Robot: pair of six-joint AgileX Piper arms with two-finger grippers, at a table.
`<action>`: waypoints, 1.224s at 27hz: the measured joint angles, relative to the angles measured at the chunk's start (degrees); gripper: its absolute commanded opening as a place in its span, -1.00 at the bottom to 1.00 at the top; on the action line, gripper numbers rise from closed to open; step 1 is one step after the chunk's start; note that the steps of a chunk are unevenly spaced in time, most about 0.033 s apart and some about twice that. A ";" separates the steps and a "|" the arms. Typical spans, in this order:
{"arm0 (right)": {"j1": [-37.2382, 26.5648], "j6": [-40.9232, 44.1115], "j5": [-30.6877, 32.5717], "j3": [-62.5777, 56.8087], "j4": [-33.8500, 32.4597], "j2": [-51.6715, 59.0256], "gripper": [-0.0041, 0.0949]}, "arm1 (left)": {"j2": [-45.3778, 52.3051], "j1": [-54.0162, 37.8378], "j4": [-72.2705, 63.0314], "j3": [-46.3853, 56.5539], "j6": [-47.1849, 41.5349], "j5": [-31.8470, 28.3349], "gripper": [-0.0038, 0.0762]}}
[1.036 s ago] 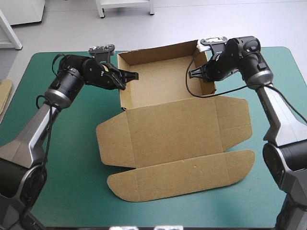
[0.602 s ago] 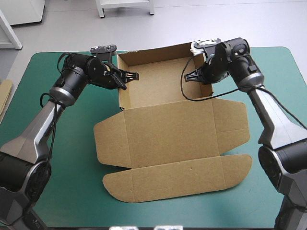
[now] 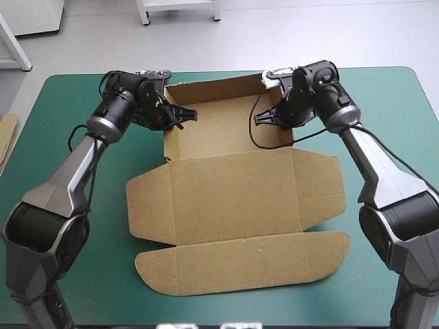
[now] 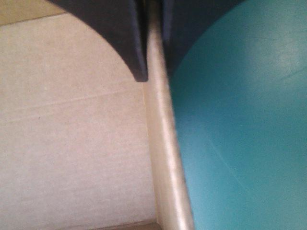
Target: Fold the box
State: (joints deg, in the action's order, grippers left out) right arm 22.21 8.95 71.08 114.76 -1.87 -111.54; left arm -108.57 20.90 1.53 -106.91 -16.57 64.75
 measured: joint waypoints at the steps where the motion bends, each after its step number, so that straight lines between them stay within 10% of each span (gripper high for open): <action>1: 0.00 0.07 0.16 0.00 -0.05 -0.55 -0.92 | -0.85 0.00 -0.07 -0.05 -0.12 0.00 -0.92; 33: -0.36 0.00 -0.51 0.74 1.52 -10.36 -0.92 | -9.15 -1.26 -0.91 -1.22 1.28 0.38 -0.92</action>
State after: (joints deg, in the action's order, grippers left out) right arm 21.85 8.95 70.56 115.51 -0.35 -121.90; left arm -117.72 19.64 0.62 -108.12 -15.29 65.14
